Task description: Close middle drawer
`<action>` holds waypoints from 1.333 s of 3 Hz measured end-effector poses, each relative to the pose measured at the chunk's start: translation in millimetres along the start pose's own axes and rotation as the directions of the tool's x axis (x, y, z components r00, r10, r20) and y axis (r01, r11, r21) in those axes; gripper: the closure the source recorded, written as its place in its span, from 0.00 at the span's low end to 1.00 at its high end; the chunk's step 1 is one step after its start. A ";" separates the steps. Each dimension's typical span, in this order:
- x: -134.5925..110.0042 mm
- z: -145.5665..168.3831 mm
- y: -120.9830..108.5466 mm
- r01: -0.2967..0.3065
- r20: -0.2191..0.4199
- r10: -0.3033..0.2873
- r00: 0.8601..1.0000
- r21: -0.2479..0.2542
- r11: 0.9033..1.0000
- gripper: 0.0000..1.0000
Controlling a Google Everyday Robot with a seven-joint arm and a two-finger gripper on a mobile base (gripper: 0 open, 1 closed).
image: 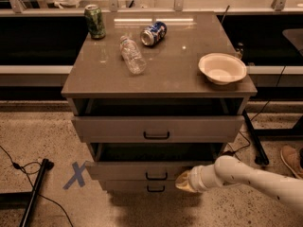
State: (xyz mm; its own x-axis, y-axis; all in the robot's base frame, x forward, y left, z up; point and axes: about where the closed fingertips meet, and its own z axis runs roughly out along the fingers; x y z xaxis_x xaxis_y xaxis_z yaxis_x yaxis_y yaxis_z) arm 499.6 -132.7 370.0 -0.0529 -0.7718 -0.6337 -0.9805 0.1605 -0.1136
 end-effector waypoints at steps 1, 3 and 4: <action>0.0 0.0 0.2 0.000 0.000 0.000 1.000 0.000 1.000 1.00; 1.0 8.7 -52.5 0.013 -0.014 -0.012 1.000 0.041 0.999 1.00; 2.3 8.2 -66.9 0.015 -0.020 -0.014 1.000 0.064 0.998 1.00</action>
Offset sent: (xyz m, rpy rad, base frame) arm 0.0773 -0.0041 0.0001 -0.0269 -0.0561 -0.0210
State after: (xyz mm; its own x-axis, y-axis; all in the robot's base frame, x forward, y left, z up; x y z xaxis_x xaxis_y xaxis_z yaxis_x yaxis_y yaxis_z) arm 566.6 -140.2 369.9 -0.0427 -0.7860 -0.6167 -0.9670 0.1878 -0.1723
